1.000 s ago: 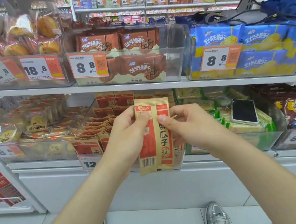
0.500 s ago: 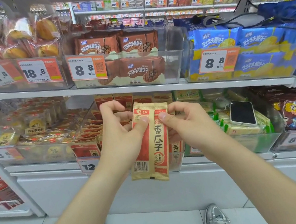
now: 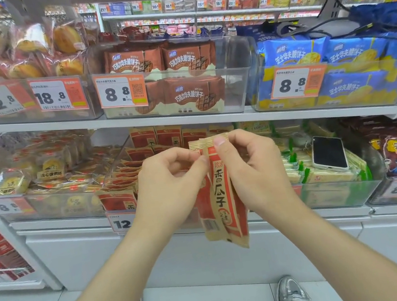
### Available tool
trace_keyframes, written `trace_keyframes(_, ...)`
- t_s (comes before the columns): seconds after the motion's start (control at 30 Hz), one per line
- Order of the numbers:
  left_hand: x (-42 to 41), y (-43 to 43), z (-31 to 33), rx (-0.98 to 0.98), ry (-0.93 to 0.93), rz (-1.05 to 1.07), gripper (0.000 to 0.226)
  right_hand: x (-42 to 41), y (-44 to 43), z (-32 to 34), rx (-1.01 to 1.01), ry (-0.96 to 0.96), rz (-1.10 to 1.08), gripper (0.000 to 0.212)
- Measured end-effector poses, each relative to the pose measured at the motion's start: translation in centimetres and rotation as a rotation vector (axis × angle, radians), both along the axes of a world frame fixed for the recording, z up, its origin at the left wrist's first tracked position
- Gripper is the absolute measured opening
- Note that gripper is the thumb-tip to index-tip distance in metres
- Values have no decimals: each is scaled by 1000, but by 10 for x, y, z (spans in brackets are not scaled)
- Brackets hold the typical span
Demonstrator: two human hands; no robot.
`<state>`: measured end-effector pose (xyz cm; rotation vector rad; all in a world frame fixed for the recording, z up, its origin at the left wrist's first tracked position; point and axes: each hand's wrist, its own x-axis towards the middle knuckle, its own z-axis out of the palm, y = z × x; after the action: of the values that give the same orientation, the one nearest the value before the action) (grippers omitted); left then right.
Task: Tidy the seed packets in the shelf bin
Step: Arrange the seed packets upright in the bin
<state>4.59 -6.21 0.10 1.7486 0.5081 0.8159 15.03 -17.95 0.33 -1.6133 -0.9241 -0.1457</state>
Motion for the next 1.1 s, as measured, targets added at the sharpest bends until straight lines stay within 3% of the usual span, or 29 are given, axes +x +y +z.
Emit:
trace_keyframes(0.13, -3, 1, 5, -166, -25, -140, 5, -4, -2, -3, 51, -205, -83, 26)
trace_keyframes(0.3, -6, 7, 9, -97, -18, -127, 4, -1, 0, -2, 58, -146, -89, 30)
trace_keyframes(0.43, -5, 17, 7, -84, -69, 28, 7, 4, -1, 0, -258, 34, 110, 22)
trace_keyframes(0.53, -6, 25, 6, -98, -108, 172, 17, 5, 0, -6, -436, 61, 212, 32)
trace_keyframes(0.67, -10, 30, 6, 45, 42, 104, 35, 2, 5, -8, -184, 181, 164, 36)
trace_keyframes(0.83, -11, 18, 2, 140, 201, -102, 43, 3, 4, -6, -164, -4, -153, 25)
trace_keyframes(1.03, -10, 18, 0, 203, 201, -129, 36, 2, 1, -5, -199, 176, -7, 26)
trace_keyframes(1.1, -11, 18, 2, 223, 198, -103, 31, 4, 0, -7, -234, 153, 1, 29)
